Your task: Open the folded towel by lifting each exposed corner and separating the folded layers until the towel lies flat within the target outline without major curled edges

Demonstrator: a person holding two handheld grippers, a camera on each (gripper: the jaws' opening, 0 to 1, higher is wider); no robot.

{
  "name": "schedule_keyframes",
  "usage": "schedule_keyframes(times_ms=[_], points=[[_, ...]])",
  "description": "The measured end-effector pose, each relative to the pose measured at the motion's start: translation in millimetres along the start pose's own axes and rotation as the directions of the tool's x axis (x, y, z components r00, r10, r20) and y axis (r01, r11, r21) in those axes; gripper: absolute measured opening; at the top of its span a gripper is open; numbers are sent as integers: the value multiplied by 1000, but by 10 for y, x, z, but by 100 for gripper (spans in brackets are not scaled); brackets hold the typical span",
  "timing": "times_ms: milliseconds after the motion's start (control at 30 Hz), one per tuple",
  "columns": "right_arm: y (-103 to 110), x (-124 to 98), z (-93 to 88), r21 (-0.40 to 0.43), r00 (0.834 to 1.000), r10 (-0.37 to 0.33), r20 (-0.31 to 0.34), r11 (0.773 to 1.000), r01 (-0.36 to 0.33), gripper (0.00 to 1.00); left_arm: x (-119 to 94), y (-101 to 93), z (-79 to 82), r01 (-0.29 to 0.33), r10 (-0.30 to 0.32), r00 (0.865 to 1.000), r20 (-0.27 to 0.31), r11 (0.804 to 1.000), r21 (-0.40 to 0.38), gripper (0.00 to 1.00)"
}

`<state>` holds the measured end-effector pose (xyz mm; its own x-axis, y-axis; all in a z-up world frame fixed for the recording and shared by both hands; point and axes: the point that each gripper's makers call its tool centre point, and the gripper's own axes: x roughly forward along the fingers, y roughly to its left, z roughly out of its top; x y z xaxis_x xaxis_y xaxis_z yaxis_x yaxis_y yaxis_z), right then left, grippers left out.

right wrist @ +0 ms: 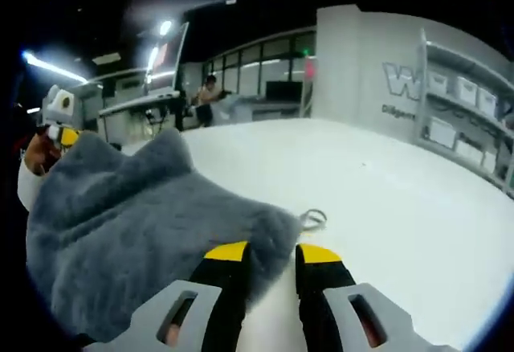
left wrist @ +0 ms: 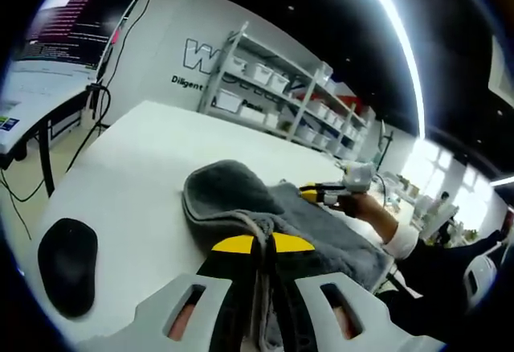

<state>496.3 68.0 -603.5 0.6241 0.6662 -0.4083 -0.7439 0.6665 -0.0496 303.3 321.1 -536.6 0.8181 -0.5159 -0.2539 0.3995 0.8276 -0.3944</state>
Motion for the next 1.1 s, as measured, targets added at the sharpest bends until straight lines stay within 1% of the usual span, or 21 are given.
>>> schedule_keyframes(times_ms=[33, 167, 300, 400, 633, 1100], points=[[43, 5, -5, 15, 1000, 26, 0, 1000, -26, 11, 0, 4, -5, 0, 0, 1000, 0, 1000, -1, 5], [33, 9, -14, 10, 1000, 19, -1, 1000, -19, 10, -2, 12, -16, -4, 4, 1000, -3, 1000, 0, 5], [20, 3, -12, 20, 1000, 18, 5, 1000, -18, 5, -6, 41, -10, -8, 8, 1000, -5, 1000, 0, 5], [-21, -11, -12, 26, 1000, 11, 8, 1000, -11, 3, -4, 42, -22, -10, 10, 1000, -7, 1000, -1, 5], [-74, -20, -7, 19, 1000, -5, 11, 1000, 5, 2, 9, 96, -31, -19, 19, 1000, -16, 1000, -4, 5], [-216, -81, 6, 40, 999, -46, 17, 998, 45, 2, 48, 178, -80, -38, 37, 999, -24, 999, -14, 5]])
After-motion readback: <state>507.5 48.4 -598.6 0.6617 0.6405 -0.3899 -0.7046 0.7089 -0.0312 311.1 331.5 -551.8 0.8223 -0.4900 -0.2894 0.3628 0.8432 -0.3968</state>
